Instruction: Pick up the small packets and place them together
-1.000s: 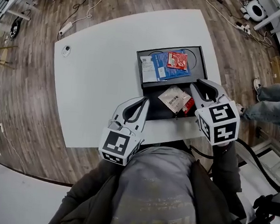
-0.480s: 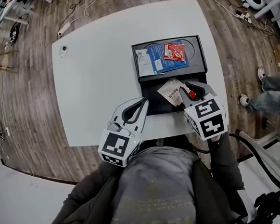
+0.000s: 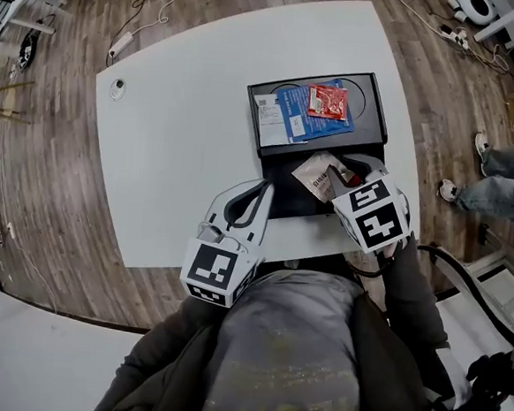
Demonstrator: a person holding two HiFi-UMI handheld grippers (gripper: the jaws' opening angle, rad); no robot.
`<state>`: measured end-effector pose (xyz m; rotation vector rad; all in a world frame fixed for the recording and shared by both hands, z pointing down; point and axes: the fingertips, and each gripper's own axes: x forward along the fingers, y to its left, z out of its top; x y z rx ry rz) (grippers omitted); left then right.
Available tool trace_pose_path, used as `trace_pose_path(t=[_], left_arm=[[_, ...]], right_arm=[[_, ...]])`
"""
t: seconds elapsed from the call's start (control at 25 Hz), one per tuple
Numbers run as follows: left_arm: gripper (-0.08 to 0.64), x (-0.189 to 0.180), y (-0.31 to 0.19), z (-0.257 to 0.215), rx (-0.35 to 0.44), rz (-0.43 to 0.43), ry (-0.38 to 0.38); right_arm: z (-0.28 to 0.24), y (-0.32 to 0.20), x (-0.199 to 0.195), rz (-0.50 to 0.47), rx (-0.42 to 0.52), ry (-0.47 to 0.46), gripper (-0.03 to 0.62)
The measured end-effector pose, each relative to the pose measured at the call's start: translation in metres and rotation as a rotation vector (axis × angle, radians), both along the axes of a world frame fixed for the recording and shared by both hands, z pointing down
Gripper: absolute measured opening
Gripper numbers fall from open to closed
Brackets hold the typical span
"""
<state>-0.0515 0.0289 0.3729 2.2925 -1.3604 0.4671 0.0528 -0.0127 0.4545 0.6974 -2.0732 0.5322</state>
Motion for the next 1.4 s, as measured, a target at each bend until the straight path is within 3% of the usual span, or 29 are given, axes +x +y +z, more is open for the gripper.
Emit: trace_pose_path(t=[0.4,0.6,0.72,0.8,1.12,1.4], left_arm=[[0.002,-0.004,-0.01,0.009,-0.027,-0.01,0.014],[0.002,-0.009,-0.011,0.013,-0.038,-0.02,0.015],[0.002,-0.011,-0.01,0.015,-0.043,-0.024,0.016],[0.002,-0.012,-0.01,0.016,-0.045,-0.026,0.017],[0.002,-0.015,-0.008,0.012,-0.031,-0.033,0.016],[0.002,-0.016,0.0,0.0,0.008,-0.037,0.023]], right_arm=[[0.022,0.0,-0.011,-0.049,-0.016,0.079,0.164],[0.028,0.0,-0.012,-0.034,-0.056,0.028,0.167],[0.03,0.004,-0.013,-0.03,-0.111,-0.053,0.161],[0.03,0.007,-0.016,-0.053,-0.115,-0.058,0.143],[0.02,0.014,-0.022,-0.105,-0.055,-0.05,0.06],[-0.009,0.019,-0.027,-0.1,0.01,-0.083,0.055]])
